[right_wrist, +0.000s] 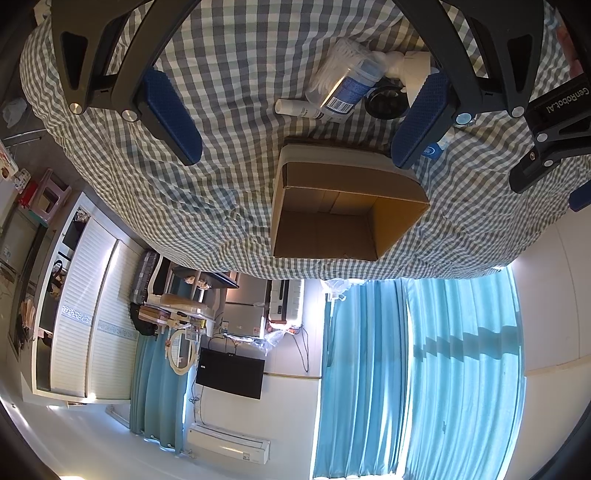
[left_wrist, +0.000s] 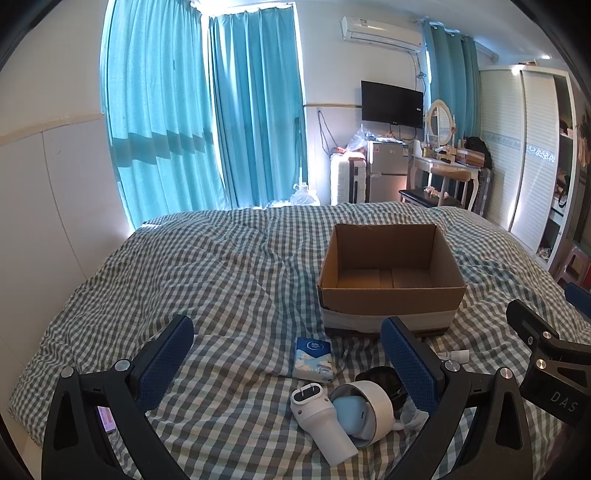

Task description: Organize objects

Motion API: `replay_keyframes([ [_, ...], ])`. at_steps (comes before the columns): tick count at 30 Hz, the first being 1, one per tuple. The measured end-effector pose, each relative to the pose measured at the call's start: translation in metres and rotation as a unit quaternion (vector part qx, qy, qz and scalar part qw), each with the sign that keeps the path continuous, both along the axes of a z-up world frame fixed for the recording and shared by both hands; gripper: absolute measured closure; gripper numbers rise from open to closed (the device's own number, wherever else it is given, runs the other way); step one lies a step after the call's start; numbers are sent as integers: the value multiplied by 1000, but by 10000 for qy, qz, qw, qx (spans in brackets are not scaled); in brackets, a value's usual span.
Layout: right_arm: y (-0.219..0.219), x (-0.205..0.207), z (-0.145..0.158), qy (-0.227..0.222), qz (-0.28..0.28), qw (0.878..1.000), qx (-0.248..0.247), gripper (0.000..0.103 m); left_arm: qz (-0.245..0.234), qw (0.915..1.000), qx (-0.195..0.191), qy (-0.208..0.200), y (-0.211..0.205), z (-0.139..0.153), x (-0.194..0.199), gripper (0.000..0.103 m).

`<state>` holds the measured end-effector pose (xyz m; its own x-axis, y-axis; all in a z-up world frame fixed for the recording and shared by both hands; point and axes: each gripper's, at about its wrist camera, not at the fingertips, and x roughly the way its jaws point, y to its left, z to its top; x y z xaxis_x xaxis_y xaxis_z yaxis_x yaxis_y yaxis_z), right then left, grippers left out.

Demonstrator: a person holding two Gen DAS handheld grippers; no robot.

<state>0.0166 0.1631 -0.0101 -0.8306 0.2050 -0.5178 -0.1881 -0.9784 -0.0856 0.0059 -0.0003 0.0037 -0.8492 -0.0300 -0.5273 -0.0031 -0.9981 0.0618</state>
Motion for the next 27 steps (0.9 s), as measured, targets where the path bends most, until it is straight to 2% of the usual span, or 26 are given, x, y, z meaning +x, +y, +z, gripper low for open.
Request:
replay_keyframes([
  [27,-1,3,-1,2,-15,10000,4,0,-24,10000,-2,40,7,2,5,0],
])
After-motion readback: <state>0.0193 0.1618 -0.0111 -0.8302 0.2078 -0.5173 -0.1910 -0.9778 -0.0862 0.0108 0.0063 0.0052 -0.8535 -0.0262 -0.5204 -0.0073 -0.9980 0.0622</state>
